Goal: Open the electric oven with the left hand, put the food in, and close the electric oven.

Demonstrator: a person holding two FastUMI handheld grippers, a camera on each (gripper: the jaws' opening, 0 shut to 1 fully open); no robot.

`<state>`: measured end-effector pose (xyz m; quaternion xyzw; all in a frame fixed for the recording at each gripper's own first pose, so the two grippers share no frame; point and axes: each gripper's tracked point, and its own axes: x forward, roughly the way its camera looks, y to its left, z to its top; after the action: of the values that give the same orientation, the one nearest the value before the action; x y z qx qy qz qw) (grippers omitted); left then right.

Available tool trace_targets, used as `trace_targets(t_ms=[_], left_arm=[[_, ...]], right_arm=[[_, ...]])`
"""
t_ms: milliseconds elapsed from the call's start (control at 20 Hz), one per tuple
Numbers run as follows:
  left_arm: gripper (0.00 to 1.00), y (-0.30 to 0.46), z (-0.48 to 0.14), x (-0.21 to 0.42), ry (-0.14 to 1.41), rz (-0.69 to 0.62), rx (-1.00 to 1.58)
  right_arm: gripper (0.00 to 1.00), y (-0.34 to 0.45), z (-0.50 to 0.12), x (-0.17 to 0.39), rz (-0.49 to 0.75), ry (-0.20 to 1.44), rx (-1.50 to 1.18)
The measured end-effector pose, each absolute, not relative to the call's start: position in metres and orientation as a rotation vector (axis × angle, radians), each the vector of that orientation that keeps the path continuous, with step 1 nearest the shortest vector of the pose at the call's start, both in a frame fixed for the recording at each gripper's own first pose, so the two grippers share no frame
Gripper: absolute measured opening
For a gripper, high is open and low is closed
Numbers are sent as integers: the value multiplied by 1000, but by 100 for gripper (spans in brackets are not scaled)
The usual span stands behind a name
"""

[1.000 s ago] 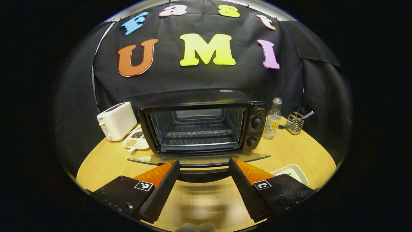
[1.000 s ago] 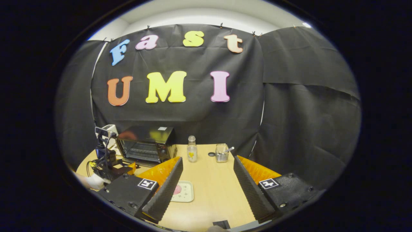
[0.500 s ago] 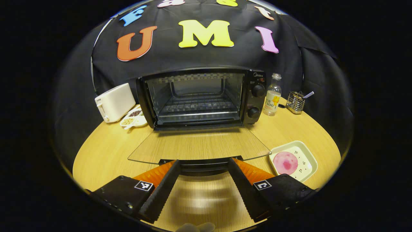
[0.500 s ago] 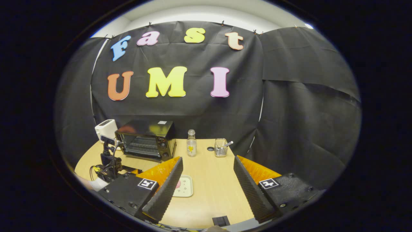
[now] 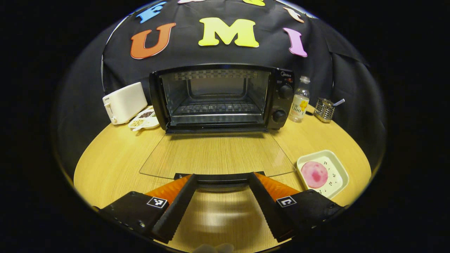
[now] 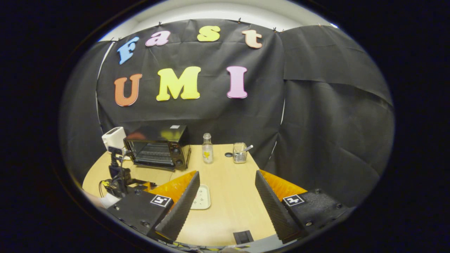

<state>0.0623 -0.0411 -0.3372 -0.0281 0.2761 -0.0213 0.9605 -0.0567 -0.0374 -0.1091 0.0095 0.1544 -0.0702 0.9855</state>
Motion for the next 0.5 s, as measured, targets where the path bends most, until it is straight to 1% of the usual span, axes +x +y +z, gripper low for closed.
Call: trace_targets(t_ms=[250, 500], left_arm=[[97, -10, -285, 47, 459, -38, -47], [97, 15, -212, 19, 334, -33, -50]], right_arm=[[96, -30, -133, -41, -105, 343, 25], [96, -20, -183, -12, -49, 441, 10]])
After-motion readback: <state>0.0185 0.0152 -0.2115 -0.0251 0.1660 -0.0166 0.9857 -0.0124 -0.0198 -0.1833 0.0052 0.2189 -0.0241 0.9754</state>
